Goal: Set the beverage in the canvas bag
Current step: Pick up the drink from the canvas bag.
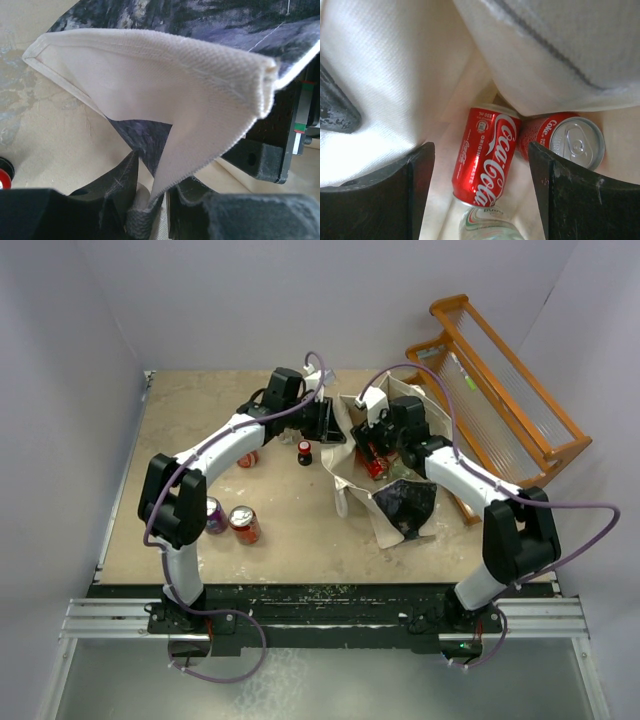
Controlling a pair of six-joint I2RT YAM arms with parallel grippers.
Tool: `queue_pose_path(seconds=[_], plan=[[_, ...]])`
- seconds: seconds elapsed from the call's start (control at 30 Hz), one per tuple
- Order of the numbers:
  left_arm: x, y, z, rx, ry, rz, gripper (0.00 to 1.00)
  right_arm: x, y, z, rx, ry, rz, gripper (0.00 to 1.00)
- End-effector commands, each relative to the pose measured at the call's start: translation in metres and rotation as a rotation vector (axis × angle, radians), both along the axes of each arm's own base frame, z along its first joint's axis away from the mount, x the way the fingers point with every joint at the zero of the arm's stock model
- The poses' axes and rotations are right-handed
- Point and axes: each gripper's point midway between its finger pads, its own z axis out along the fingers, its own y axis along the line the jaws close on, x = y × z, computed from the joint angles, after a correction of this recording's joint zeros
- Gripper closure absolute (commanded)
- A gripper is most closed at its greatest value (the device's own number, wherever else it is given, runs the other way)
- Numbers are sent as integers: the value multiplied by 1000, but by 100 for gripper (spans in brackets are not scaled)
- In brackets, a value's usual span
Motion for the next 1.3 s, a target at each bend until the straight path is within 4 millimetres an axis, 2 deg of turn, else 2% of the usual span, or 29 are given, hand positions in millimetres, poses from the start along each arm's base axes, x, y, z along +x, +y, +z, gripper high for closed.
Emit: queue_pose_path(seconds=[0.0,0.17,0.27,0.47,0.57,0.7,0.83,0.9,0.93,1.0,1.13,1.27], plan=[[18,21,5,37,-40,108,71,7,-5,-20,-26,45,-65,23],[20,21,6,34,-53,107,71,8,-9,-41,-67,96,-88,23],[21,20,7,31,-60,110,71,-2,-10,-50,-75,133,-75,25],[26,21,14,29,-78,129,75,-13,-19,-45,-57,112,-99,31],[29,26,17,40,-70,171,79,-13,-28,-48,-97,100,-125,31],[29,24,21,24,-55,174,79,-25,-24,-43,-53,84,-91,29],[31,20,21,15,-71,152,66,-18,-23,-19,-32,4,-95,26],[32,15,24,-8,-90,121,56,-10,-23,-7,-22,-28,-113,25],[32,12,27,-22,-102,102,49,-2,-20,10,-1,-61,-120,24],[35,8,35,-41,-134,79,39,4,-18,21,12,-78,-127,24],[45,2,53,-59,-209,45,25,1,-20,22,-1,-83,-118,24],[55,1,66,-93,-210,75,22,-3,-25,10,-37,-72,-113,24]])
